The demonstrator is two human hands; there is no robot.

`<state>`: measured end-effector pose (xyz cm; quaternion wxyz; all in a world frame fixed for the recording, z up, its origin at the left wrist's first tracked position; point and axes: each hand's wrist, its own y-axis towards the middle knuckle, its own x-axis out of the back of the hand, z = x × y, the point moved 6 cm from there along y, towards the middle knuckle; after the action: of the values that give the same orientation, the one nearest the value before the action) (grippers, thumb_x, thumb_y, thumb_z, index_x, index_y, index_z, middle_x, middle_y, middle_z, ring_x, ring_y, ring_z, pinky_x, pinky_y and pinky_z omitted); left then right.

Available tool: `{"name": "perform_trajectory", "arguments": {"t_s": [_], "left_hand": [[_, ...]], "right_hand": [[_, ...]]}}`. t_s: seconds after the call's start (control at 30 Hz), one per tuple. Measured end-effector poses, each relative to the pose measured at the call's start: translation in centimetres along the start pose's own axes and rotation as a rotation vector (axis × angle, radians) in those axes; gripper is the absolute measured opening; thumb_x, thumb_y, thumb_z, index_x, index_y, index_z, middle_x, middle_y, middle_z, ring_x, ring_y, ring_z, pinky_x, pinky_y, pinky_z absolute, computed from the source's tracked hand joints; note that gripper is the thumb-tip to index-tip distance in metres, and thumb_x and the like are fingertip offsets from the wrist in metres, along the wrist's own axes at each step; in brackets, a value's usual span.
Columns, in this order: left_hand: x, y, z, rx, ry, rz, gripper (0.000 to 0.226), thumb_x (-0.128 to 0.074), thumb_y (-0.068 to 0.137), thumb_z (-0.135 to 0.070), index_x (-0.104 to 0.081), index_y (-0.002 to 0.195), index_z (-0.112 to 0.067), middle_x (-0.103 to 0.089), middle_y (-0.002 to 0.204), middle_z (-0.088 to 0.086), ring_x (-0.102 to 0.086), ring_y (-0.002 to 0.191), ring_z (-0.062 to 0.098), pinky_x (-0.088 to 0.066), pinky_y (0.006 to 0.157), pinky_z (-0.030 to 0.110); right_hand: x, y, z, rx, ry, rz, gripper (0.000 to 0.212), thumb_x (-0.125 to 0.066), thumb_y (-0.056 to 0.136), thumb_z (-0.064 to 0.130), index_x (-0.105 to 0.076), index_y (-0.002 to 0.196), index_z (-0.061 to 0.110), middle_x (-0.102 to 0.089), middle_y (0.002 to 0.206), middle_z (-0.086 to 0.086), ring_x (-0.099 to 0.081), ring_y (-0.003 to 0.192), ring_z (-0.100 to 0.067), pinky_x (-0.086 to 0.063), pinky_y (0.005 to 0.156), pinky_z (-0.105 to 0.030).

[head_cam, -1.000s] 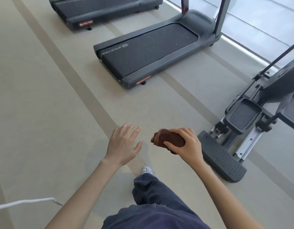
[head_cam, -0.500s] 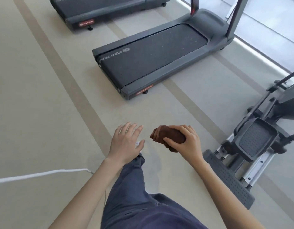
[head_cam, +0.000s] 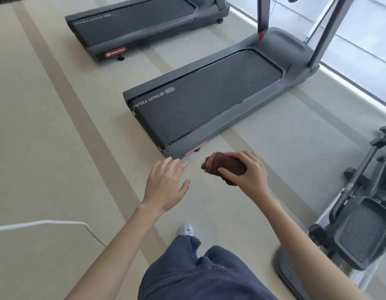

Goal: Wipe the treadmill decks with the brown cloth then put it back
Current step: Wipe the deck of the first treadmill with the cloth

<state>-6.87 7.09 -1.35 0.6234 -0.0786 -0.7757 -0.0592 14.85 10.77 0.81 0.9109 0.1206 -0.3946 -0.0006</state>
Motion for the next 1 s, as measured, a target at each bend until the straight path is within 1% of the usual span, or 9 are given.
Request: {"name": "perform_trajectory", "arguments": {"t_s": [0.1, 0.23, 0.37, 0.43, 0.53, 0.67, 0.73, 0.8, 1.0], "left_hand": [[0.2, 3.3, 1.7, 0.031, -0.014, 0.027, 0.053, -0.043, 0.086, -0.042, -0.055, 0.129, -0.014, -0.058, 0.129, 0.009, -0.048, 0.124, 0.029, -0.04, 0.1, 0.045], [-0.5, 6.9, 3.7, 0.075, -0.026, 0.04, 0.052, -0.045, 0.085, -0.041, -0.057, 0.127, -0.013, -0.059, 0.126, 0.01, -0.049, 0.122, 0.03, -0.041, 0.1, 0.046], [-0.9, 10.8, 5.6, 0.158, -0.044, 0.03, 0.051, -0.048, 0.083, -0.038, -0.058, 0.127, -0.013, -0.06, 0.125, 0.011, -0.051, 0.121, 0.031, -0.041, 0.1, 0.047], [-0.9, 13.1, 6.6, 0.189, -0.043, 0.022, 0.05, -0.05, 0.086, -0.038, -0.056, 0.129, -0.013, -0.058, 0.128, 0.01, -0.048, 0.124, 0.03, -0.038, 0.102, 0.046], [-0.8, 16.6, 8.0, 0.25, -0.028, 0.02, 0.05, -0.05, 0.091, -0.039, -0.048, 0.136, -0.017, -0.051, 0.136, 0.007, -0.039, 0.131, 0.026, -0.029, 0.108, 0.043], [-0.1, 21.8, 9.6, 0.342, -0.031, -0.004, 0.052, -0.046, 0.092, -0.042, -0.044, 0.139, -0.019, -0.047, 0.14, 0.005, -0.035, 0.134, 0.024, -0.024, 0.11, 0.039], [0.2, 24.6, 9.9, 0.377, -0.03, -0.017, 0.052, -0.046, 0.092, -0.041, -0.044, 0.139, -0.019, -0.047, 0.14, 0.005, -0.036, 0.134, 0.024, -0.024, 0.11, 0.039], [0.2, 26.9, 10.1, 0.41, -0.036, -0.014, 0.051, -0.045, 0.093, -0.041, -0.044, 0.139, -0.018, -0.047, 0.14, 0.006, -0.036, 0.134, 0.026, -0.025, 0.109, 0.04], [-0.3, 30.8, 11.8, 0.516, -0.06, 0.002, 0.049, -0.049, 0.091, -0.038, -0.049, 0.135, -0.015, -0.053, 0.134, 0.008, -0.043, 0.128, 0.029, -0.032, 0.105, 0.042]], "right_hand": [[-1.6, 3.3, -0.5, 0.021, -0.002, 0.027, 0.035, -0.079, 0.071, 0.038, -0.067, 0.103, 0.031, -0.062, 0.091, 0.015, -0.05, 0.087, -0.013, -0.038, 0.074, -0.022], [-3.7, 7.2, -1.5, 0.07, -0.032, 0.109, 0.036, -0.079, 0.072, 0.04, -0.067, 0.105, 0.029, -0.065, 0.095, 0.01, -0.05, 0.088, -0.016, -0.041, 0.073, -0.026], [-5.7, 12.6, -2.9, 0.09, -0.027, 0.162, 0.037, -0.081, 0.07, 0.039, -0.068, 0.103, 0.03, -0.065, 0.093, 0.011, -0.05, 0.087, -0.014, -0.036, 0.072, -0.02], [-6.5, 16.0, -3.3, 0.118, -0.022, 0.194, 0.037, -0.08, 0.07, 0.04, -0.068, 0.104, 0.03, -0.065, 0.094, 0.011, -0.049, 0.087, -0.012, -0.034, 0.072, -0.017], [-7.7, 21.5, -3.6, 0.17, -0.015, 0.239, 0.037, -0.079, 0.071, 0.042, -0.067, 0.104, 0.032, -0.064, 0.095, 0.014, -0.047, 0.088, -0.008, -0.034, 0.072, -0.012], [-9.3, 28.8, -3.8, 0.246, -0.018, 0.286, 0.037, -0.077, 0.07, 0.045, -0.065, 0.103, 0.035, -0.062, 0.094, 0.018, -0.047, 0.089, -0.008, -0.039, 0.073, -0.02], [-9.9, 32.3, -4.0, 0.288, -0.013, 0.325, 0.036, -0.074, 0.071, 0.049, -0.063, 0.104, 0.039, -0.06, 0.094, 0.021, -0.046, 0.09, -0.007, -0.04, 0.071, -0.02], [-10.6, 35.3, -4.4, 0.323, -0.02, 0.366, 0.037, -0.07, 0.071, 0.053, -0.06, 0.105, 0.042, -0.058, 0.095, 0.024, -0.044, 0.09, -0.005, -0.037, 0.07, -0.015], [-13.4, 41.6, -5.1, 0.407, -0.04, 0.444, 0.038, -0.07, 0.071, 0.054, -0.061, 0.105, 0.041, -0.061, 0.097, 0.021, -0.043, 0.09, -0.003, -0.035, 0.068, -0.016]]}}
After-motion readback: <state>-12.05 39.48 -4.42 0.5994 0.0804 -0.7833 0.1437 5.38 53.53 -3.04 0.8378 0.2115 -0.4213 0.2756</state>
